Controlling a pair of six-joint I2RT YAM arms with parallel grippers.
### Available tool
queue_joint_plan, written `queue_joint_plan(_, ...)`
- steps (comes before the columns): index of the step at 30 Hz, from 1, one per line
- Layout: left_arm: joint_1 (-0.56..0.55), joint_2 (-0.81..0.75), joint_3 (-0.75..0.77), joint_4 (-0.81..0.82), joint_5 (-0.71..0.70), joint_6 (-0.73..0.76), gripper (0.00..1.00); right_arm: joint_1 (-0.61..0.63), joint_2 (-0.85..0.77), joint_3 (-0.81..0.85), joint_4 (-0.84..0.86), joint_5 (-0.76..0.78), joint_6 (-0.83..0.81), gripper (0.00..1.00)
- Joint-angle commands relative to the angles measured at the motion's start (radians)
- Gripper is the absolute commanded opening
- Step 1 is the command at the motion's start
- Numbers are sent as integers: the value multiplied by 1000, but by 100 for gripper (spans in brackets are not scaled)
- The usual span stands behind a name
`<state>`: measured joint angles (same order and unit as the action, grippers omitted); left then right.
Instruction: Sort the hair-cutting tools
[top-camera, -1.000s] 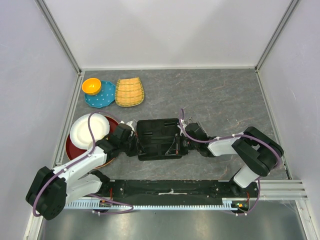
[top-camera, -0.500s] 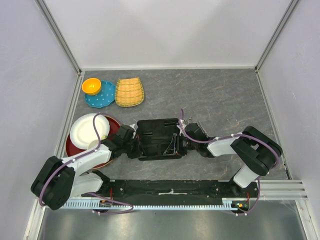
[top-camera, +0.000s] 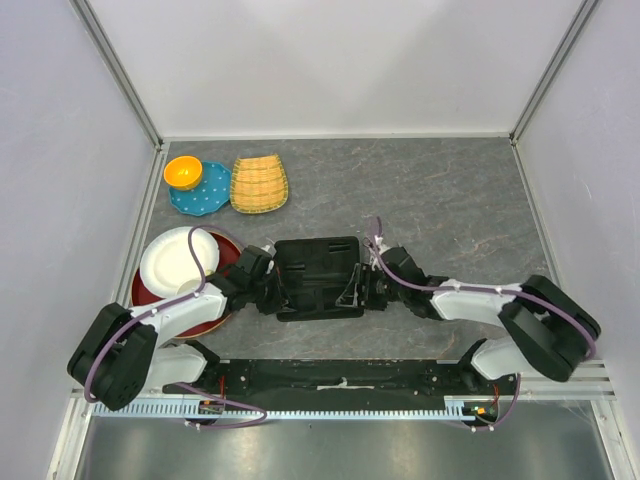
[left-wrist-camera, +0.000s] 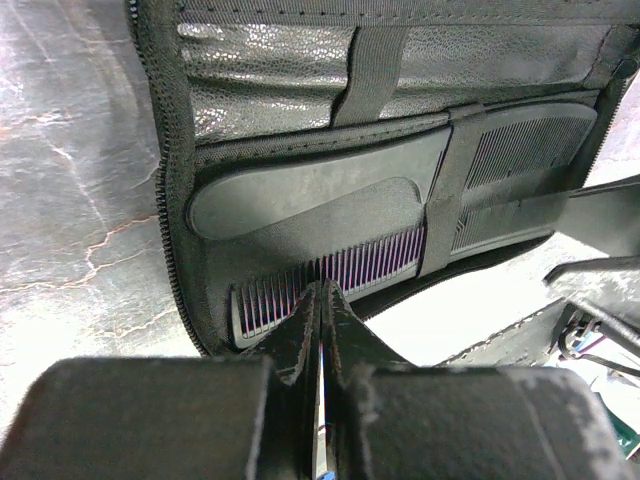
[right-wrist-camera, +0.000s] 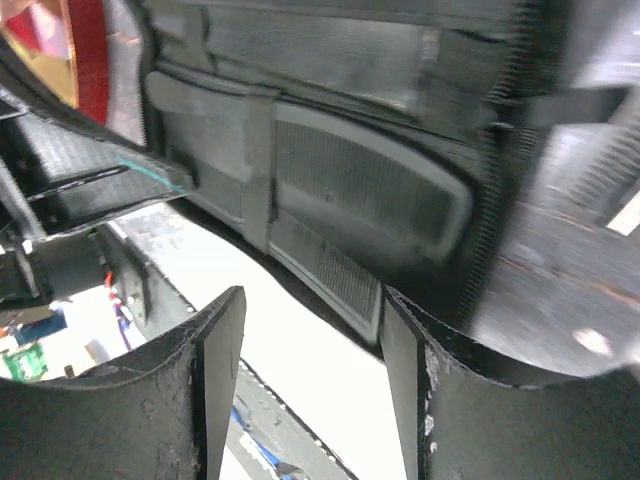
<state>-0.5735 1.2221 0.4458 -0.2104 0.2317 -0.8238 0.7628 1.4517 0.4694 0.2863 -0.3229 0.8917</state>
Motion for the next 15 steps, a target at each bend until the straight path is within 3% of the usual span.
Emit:
queue_joint_plan(1, -5, 27, -21, -70, -92, -9, 2, -43, -115, -19, -363, 234, -94, 64)
queue_joint_plan(8, -3, -103, 59, -139, -97, 52, 2, -86, -323, 149, -717, 483, -212, 63)
queue_joint_plan(12, -5, -237, 164, -205, -179, 89, 24, -141, -327, 251, -864, 623, -305, 63)
queue_joint_plan(15, -5, -295, 236, -234, -229, 123, 29, -196, -288, 306, -888, 663, -387, 62)
